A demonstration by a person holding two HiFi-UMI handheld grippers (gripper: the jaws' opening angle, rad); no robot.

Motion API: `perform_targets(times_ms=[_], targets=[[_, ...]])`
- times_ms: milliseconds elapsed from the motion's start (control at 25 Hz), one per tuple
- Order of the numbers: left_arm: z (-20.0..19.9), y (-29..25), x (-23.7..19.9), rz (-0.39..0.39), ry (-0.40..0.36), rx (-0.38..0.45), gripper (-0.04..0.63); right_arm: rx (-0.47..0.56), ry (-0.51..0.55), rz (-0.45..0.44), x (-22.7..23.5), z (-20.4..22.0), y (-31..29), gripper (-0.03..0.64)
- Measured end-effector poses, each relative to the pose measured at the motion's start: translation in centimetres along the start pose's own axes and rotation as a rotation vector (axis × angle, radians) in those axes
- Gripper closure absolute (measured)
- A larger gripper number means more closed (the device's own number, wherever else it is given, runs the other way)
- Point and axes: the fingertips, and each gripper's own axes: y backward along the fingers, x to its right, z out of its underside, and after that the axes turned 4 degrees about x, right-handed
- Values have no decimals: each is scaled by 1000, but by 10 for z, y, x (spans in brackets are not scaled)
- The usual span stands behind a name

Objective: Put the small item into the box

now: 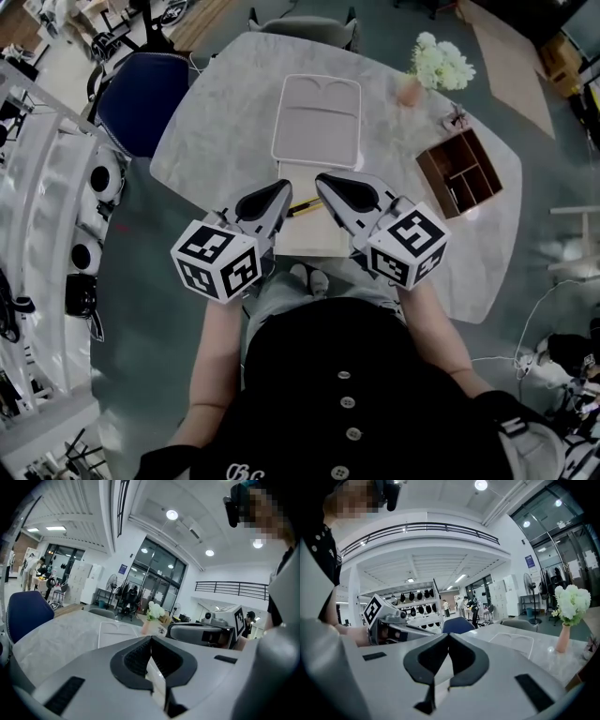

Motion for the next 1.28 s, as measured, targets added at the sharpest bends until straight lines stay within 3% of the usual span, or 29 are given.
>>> perform_targets(times_ms=[320,560,1280], targets=[[24,2,1,-20,50,-32,577,-39,-33,-15,-7,22,0,615],[42,-2,9,-11,-8,-99,577,-73,-45,-21,-6,35,-1,615],[56,-10,7,7,62,-131,577,-118,-83,-8,3,55,0,615]])
